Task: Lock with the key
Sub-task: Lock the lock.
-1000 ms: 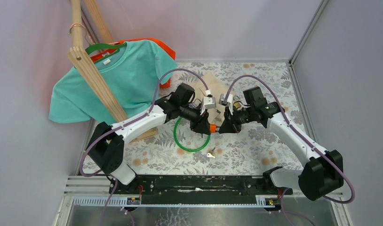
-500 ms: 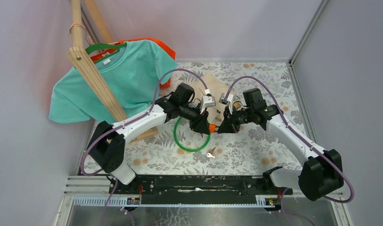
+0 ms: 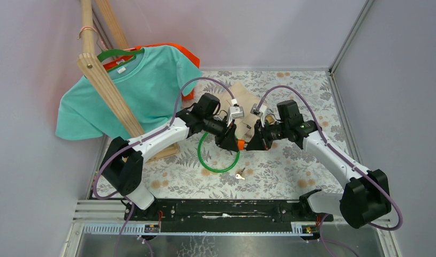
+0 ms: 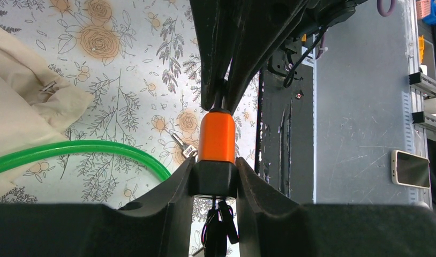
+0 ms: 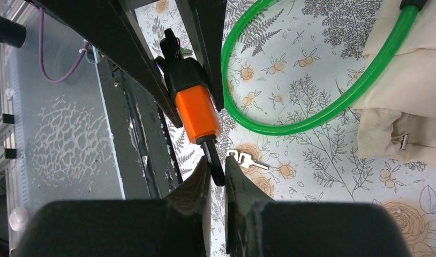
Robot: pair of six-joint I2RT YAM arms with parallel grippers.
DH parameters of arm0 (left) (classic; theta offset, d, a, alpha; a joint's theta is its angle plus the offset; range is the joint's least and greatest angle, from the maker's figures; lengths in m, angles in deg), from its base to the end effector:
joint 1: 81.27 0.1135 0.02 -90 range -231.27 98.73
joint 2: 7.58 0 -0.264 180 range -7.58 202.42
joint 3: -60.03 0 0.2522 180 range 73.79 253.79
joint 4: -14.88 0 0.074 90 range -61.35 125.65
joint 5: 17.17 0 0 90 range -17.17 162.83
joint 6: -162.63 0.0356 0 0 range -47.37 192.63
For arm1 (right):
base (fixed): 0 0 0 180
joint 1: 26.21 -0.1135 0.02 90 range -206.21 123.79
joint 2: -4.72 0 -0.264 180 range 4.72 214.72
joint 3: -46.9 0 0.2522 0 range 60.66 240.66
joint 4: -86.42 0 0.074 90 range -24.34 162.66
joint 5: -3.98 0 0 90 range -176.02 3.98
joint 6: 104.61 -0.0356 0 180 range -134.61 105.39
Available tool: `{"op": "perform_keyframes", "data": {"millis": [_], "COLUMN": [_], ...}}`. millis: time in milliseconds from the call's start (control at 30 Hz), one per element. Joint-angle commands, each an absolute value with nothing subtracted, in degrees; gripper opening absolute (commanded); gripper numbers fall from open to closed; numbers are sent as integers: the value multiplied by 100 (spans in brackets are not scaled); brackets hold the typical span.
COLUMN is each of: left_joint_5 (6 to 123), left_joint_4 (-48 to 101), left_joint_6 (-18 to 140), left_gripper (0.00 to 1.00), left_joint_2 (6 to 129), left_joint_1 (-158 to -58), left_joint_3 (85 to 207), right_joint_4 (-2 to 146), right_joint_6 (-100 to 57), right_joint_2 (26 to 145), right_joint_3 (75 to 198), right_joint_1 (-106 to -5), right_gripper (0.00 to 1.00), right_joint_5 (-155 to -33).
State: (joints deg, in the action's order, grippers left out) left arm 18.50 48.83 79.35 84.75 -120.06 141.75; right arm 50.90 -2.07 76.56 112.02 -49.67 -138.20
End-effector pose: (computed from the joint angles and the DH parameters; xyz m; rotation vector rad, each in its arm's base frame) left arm 0.2517 -0.2394 0.2644 1.3319 1.9106 -1.3864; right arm 0.2265 0.1290 0.2704 -1.1100 1.9048 1.1410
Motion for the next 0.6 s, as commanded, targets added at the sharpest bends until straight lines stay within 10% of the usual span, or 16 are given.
{"op": "perform_keyframes", "data": {"millis": [0,300,567], "left_joint_5": [1008,1061,1228], "left_joint_4": [2942,2933,3252], "left_joint_6": [7649,7679,8176], "left_gripper": [0,0,0], "left_joint_2": [8663,8554,8451], "left_joint_1": [-12489,-12360,-12120], "left_joint_3": [14658,14510,14365], "right_joint_4": [7591,6694,5929], "right_joint_6": [-976,-21,761], "right_joint_2": [7607,7477,7412], "right_joint_3": [11498,11590,11640], "right_joint_1": [-5374,-5212,-4860], "right_gripper": [0,0,35], "right_joint_5": [-15306,-15011,-14905]}}
